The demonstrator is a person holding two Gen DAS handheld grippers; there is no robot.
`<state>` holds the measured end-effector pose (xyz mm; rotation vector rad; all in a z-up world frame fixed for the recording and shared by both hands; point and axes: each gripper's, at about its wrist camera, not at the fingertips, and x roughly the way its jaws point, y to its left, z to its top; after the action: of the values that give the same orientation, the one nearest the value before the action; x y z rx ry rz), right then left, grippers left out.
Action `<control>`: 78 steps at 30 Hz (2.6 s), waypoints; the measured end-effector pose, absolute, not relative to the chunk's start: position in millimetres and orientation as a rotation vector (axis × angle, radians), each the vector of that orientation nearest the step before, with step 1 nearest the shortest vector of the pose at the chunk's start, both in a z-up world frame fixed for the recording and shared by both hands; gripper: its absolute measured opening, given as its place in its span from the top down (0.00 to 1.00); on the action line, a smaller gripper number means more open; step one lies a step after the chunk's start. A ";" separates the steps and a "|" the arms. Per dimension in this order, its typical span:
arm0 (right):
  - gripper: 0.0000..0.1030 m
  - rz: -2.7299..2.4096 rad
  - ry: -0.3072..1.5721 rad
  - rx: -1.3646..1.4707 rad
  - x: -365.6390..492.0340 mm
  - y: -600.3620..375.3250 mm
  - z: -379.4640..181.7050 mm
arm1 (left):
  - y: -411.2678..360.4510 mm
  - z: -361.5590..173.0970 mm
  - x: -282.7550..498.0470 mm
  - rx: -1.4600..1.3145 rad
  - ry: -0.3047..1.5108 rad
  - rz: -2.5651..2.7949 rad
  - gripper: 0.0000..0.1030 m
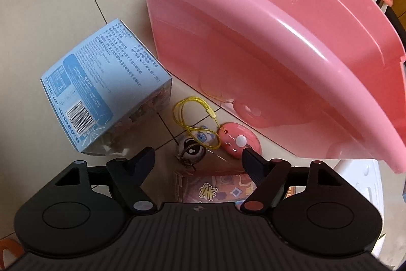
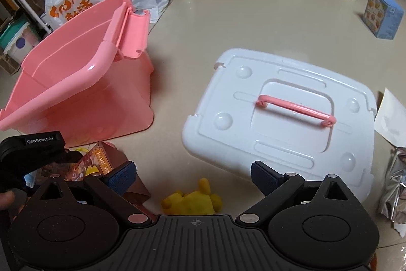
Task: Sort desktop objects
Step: 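Move the left gripper toward the small figure keychain beside the pink bin, then close the left gripper on the small penguin figure keychain and lift it, then carry the penguin figure with the left gripper over the pink bin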
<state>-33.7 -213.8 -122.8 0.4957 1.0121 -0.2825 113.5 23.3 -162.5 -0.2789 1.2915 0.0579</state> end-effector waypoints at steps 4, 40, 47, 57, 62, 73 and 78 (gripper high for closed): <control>0.07 -0.295 1.016 0.520 -33.9 -216.8 -126.6 | 23.3 -166.3 112.9 -0.285 1.308 0.082 0.32; 0.06 -0.314 1.017 0.587 -35.9 -225.0 -132.1 | 12.3 -140.8 86.9 -0.337 1.290 0.087 0.76; 0.06 -0.297 1.005 0.574 -37.3 -219.8 -121.7 | 51.7 -118.4 95.0 -0.341 1.247 0.077 0.76; 0.06 -0.280 0.979 0.572 -44.2 -211.4 -97.9 | 60.8 -60.8 79.8 -0.346 1.142 0.026 0.76; 0.06 -0.261 0.973 0.558 -48.4 -204.4 -87.0 | 69.6 -45.7 65.7 -0.338 1.099 0.004 0.76; 0.06 -0.236 0.954 0.565 -55.8 -194.9 -66.8 | 64.1 5.3 62.9 -0.309 1.005 -0.037 0.76; 0.06 -0.216 0.946 0.555 -55.2 -191.1 -61.3 | 63.7 36.5 70.1 -0.300 0.955 -0.054 0.76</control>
<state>-55.2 -191.1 -61.3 0.5551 0.9463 -0.2157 70.1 63.7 36.5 -0.2998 0.9550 -0.0543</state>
